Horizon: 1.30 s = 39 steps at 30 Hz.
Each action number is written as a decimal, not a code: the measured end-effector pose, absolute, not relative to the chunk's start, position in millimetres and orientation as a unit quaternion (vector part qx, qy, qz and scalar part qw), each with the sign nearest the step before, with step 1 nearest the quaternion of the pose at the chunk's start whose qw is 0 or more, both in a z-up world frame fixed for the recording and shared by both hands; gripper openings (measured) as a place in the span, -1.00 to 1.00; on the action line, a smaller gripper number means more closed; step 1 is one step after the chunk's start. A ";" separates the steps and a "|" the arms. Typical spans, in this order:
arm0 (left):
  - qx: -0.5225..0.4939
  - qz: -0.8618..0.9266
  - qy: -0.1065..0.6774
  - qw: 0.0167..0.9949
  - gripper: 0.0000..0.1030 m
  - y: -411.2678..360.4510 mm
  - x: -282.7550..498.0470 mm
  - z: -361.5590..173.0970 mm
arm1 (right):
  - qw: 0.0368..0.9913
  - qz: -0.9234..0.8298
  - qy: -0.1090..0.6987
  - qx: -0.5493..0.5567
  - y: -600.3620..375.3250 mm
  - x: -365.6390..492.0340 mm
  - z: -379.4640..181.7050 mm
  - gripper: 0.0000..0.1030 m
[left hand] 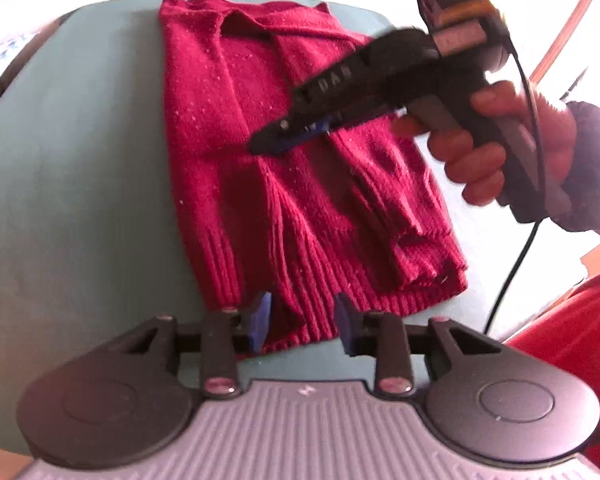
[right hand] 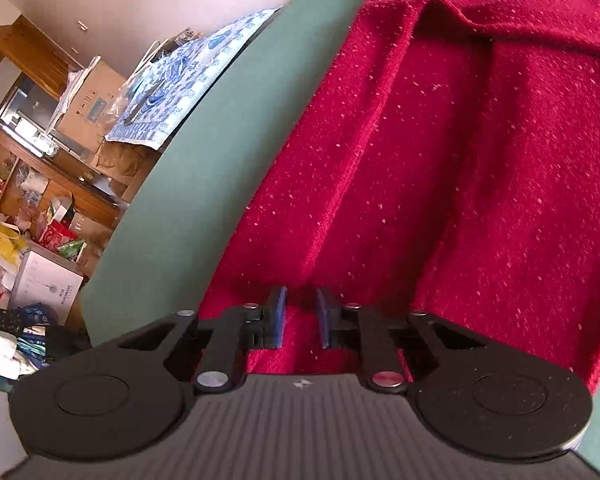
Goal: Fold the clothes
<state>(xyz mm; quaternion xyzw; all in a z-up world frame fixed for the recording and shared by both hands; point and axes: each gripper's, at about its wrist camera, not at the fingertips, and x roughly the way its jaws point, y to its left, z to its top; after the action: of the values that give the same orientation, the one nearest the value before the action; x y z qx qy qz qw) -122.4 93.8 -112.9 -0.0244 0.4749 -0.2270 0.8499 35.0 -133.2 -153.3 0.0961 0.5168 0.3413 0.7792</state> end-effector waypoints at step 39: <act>0.069 -0.209 0.465 0.858 0.20 68.2 -39.3 -132.8 | 0.918 -0.148 0.359 0.079 -374.0 210.6 -174.6 -0.88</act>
<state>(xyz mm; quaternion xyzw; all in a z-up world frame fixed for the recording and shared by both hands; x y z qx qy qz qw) -39.3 68.2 -132.8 0.0686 0.4650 -0.2091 0.8576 210.6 -374.0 -174.6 0.0785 0.3595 -0.1478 0.9180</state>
